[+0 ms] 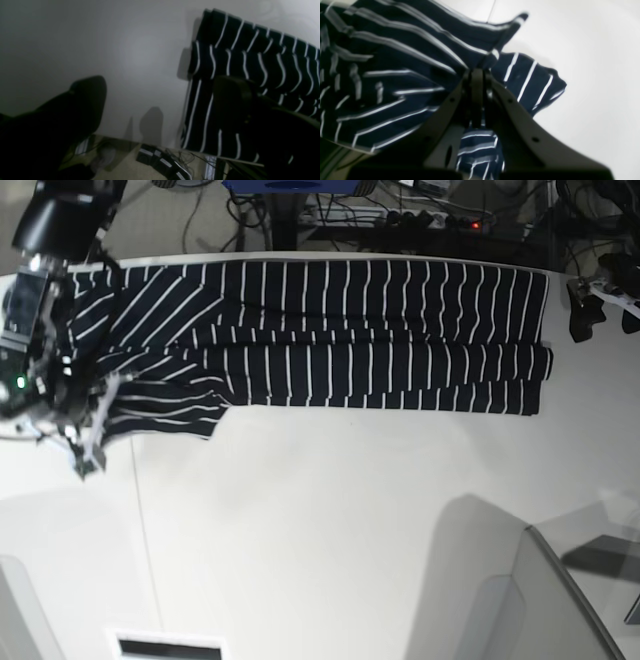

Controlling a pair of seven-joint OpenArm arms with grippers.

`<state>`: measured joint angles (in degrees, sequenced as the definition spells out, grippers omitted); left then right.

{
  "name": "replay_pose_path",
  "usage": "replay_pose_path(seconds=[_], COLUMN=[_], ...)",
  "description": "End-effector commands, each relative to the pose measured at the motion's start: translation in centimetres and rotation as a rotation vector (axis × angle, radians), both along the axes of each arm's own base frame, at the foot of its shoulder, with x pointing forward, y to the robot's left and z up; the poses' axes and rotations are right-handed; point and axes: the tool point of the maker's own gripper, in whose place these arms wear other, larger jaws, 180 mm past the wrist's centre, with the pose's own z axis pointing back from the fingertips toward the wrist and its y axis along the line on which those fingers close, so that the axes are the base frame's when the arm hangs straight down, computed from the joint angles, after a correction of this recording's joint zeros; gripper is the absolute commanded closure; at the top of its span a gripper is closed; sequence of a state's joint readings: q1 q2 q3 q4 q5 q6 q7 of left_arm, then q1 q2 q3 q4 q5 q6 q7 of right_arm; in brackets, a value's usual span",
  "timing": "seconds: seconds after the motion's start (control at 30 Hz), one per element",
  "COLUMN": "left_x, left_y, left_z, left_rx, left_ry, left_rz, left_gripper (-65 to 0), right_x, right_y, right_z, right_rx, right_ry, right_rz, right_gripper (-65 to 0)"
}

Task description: Layout the t-shirt on the table in an organized manner, then fold the t-shirt properly

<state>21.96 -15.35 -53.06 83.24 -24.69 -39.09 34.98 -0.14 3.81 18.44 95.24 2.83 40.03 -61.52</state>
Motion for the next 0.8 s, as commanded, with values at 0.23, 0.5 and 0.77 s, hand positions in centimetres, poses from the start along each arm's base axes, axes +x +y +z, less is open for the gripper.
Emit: replay_pose_path(seconds=[0.23, 0.5, 0.77], left_x=[2.5, 3.7, 4.8], left_y=[-1.6, -3.2, -3.5], left_z=[0.5, -1.3, -1.1], left_rx=[0.001, 0.068, 0.076], left_ry=[-0.032, 0.050, 0.039], left_rz=[-0.076, -0.145, -0.155], left_gripper=[-65.0, -65.0, -49.0], right_x=[-4.8, -9.5, -11.6], right_y=[0.7, 3.2, 3.2], right_z=[1.2, -1.5, -2.3], right_rx=[-0.044, 0.032, 0.037], right_ry=[0.000, 0.084, 0.111], right_rz=[0.000, -0.009, -0.004], right_gripper=[-0.3, -0.3, -0.5])
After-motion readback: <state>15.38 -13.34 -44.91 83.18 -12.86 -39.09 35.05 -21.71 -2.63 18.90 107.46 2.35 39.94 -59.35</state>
